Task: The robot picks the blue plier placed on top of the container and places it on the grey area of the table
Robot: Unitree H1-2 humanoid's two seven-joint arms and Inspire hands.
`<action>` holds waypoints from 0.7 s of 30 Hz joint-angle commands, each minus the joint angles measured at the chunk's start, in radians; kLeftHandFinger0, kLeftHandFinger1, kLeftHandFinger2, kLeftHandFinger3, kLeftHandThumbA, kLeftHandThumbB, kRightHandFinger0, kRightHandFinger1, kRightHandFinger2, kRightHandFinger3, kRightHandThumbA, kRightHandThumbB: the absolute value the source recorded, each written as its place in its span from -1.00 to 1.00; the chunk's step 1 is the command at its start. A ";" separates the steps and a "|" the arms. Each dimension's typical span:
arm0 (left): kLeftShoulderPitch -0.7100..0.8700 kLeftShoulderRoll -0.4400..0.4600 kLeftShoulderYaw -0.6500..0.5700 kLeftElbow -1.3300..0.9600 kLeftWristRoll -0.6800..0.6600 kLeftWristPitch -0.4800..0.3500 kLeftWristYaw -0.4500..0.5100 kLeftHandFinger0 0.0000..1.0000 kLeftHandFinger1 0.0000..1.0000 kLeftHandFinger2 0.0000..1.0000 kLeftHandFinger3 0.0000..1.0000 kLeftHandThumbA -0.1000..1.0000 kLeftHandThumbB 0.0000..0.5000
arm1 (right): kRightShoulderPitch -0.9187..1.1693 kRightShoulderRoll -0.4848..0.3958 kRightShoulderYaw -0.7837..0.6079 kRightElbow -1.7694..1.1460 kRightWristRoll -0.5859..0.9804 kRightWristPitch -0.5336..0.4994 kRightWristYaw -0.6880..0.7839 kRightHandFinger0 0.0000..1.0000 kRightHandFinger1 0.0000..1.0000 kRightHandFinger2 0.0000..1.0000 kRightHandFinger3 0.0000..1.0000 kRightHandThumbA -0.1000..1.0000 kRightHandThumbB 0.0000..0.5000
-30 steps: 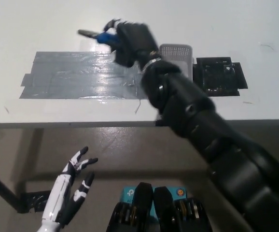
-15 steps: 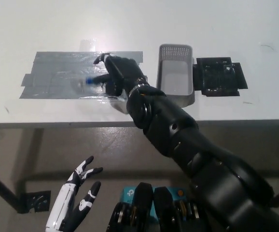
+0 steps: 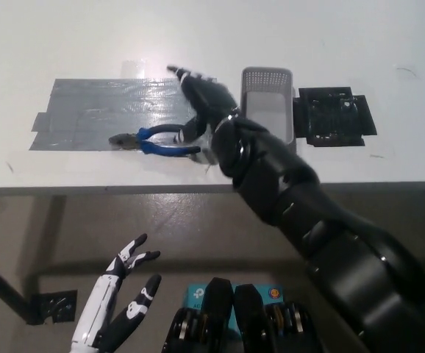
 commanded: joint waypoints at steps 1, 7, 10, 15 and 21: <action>-0.013 0.010 -0.005 -0.031 0.011 -0.004 -0.012 1.00 0.85 0.61 0.89 0.57 -1.00 | -0.125 -0.029 -0.045 -0.055 0.054 -0.036 -0.053 1.00 1.00 1.00 1.00 1.00 0.45; -0.019 0.011 -0.007 -0.034 0.013 0.006 -0.017 1.00 0.87 0.61 0.90 0.61 -1.00 | -0.198 -0.083 -0.159 -0.143 0.147 0.013 0.028 1.00 1.00 1.00 1.00 1.00 0.30; -0.020 0.005 -0.004 -0.040 0.012 0.014 -0.015 1.00 0.88 0.60 0.88 0.58 -1.00 | -0.227 -0.123 -0.219 -0.199 0.200 0.031 0.108 1.00 1.00 1.00 1.00 1.00 0.36; -0.029 -0.002 0.004 -0.038 0.003 0.008 -0.008 1.00 0.88 0.61 0.89 0.52 -1.00 | -0.195 -0.178 -0.281 -0.385 0.268 0.032 0.196 1.00 1.00 1.00 1.00 1.00 0.67; -0.099 -0.002 0.041 -0.003 -0.014 -0.017 0.013 1.00 0.84 0.67 0.94 0.61 -1.00 | -0.016 -0.273 -0.264 -1.010 0.314 0.154 0.349 1.00 1.00 1.00 1.00 1.00 0.72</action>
